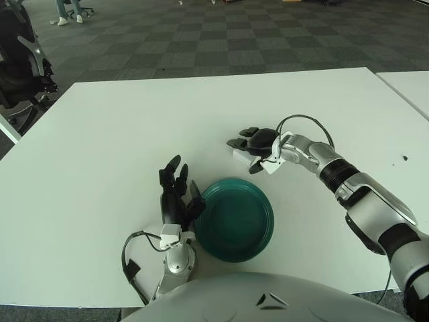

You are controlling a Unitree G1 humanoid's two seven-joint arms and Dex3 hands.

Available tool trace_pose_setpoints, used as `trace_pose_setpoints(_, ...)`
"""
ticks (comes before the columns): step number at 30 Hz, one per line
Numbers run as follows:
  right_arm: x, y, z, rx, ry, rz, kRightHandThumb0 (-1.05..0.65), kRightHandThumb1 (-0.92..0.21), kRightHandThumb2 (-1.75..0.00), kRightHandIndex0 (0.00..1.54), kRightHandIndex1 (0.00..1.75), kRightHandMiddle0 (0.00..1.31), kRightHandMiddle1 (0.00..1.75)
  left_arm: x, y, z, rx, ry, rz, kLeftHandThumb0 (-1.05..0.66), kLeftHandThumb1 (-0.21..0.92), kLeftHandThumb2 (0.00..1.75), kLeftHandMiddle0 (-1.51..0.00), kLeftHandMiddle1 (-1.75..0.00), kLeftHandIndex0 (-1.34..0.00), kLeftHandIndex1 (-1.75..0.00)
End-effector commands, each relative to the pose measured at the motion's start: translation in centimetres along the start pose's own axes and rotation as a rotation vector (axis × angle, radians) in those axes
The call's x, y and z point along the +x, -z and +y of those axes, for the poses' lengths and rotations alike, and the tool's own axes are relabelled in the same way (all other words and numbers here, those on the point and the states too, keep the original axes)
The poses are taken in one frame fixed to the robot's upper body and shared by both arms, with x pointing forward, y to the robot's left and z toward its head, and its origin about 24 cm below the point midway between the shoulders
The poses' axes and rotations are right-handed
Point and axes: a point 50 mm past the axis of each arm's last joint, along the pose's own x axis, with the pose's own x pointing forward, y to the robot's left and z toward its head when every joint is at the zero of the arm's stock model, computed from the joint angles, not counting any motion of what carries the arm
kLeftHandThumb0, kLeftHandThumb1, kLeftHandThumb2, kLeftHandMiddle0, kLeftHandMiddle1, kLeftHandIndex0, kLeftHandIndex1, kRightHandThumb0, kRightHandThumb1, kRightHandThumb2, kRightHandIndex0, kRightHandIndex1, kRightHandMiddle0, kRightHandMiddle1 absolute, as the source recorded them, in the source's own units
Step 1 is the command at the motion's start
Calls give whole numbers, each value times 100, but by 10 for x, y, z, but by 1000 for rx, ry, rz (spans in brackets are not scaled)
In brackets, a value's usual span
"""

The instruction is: Put the charger into the plate.

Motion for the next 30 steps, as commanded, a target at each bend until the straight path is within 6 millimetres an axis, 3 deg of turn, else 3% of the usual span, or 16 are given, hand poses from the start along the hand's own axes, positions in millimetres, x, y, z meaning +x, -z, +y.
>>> trace_pose_setpoints(1, 0, -2, 6, -23, -43, -25, -88, -92, -34, 35, 89, 7, 120, -10, 14, -22, -82, -42, 120, -93, 92, 98, -56, -9, -5, -93)
trace_pose_setpoints(3, -4, -3, 10, -48, -34, -45, -79, -92, -30, 41, 137, 18, 150, -10, 14, -22, -78, -38, 122, -93, 92, 98, -57, -9, -5, -93)
trace_pose_setpoints(4, -5, -4, 14, -60, -27, -54, -77, -92, -29, 43, 145, 20, 155, -10, 14, -22, -76, -37, 125, -92, 92, 98, -57, -9, -5, -93)
trace_pose_setpoints(5, -6, -5, 16, -68, -22, -60, -64, -82, -49, 48, 155, 29, 159, -10, 14, -22, -76, -37, 127, -92, 92, 98, -57, -9, -5, -93)
trace_pose_setpoints(8, -7, -8, 24, -86, -5, -66, -49, -65, -79, 57, 168, 41, 165, -10, 13, -22, -71, -38, 126, -90, 92, 98, -58, -10, -4, -93)
trace_pose_setpoints(13, -8, -16, 47, -95, 39, -75, -43, -53, -101, 69, 174, 46, 172, -11, 14, -21, -63, -38, 124, -90, 92, 98, -56, -10, -3, -93)
trace_pose_setpoints(30, -13, -14, 55, 85, 296, -28, -46, -36, -126, 89, 175, 58, 175, -11, 15, -17, -82, -48, 124, -88, 92, 98, -58, -12, -1, -94)
